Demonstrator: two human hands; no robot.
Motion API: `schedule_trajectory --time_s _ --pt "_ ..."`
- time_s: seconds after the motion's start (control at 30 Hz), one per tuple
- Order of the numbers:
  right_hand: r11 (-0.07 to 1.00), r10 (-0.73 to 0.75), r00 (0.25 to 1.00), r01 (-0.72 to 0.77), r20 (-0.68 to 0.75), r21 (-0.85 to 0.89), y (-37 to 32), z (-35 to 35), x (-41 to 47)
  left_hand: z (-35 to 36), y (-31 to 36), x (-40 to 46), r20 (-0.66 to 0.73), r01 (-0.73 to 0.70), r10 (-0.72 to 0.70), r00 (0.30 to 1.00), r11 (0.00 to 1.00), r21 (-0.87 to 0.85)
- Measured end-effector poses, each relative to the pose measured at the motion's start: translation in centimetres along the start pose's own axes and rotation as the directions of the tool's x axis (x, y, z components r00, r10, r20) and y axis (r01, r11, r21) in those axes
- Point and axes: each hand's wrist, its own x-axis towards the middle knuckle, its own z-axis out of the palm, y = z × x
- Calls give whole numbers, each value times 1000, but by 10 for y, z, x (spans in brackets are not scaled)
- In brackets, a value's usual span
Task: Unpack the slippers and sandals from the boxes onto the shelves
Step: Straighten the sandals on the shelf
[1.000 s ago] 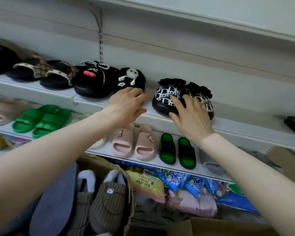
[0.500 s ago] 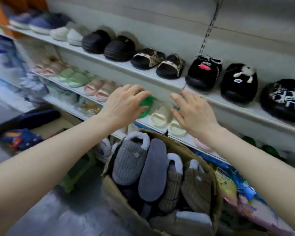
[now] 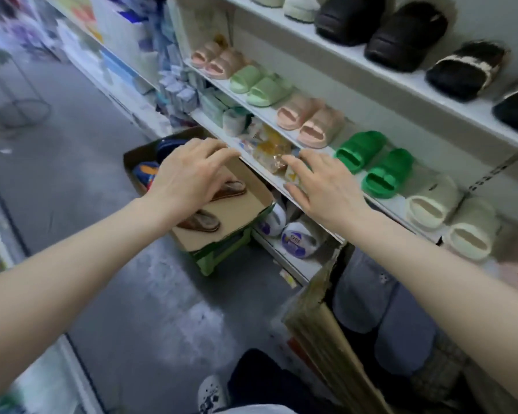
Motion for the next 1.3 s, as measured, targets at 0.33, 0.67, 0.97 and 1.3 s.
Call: schedule_trajectory --time_s 0.33,0.67,0.97,1.3 --pt "969 -137 978 99 158 226 -34 146 127 90 -125 -28 159 282 -273 949 959 -34" --pt "928 -199 908 54 369 367 -36 302 219 211 -214 -17 432 502 -436 790 863 -47" --pt "921 -164 871 -32 463 387 -54 414 276 322 -298 -30 533 575 -435 726 808 -124" --pt "909 -43 876 -165 480 383 -84 554 414 442 -436 -36 667 668 -437 604 734 -125"
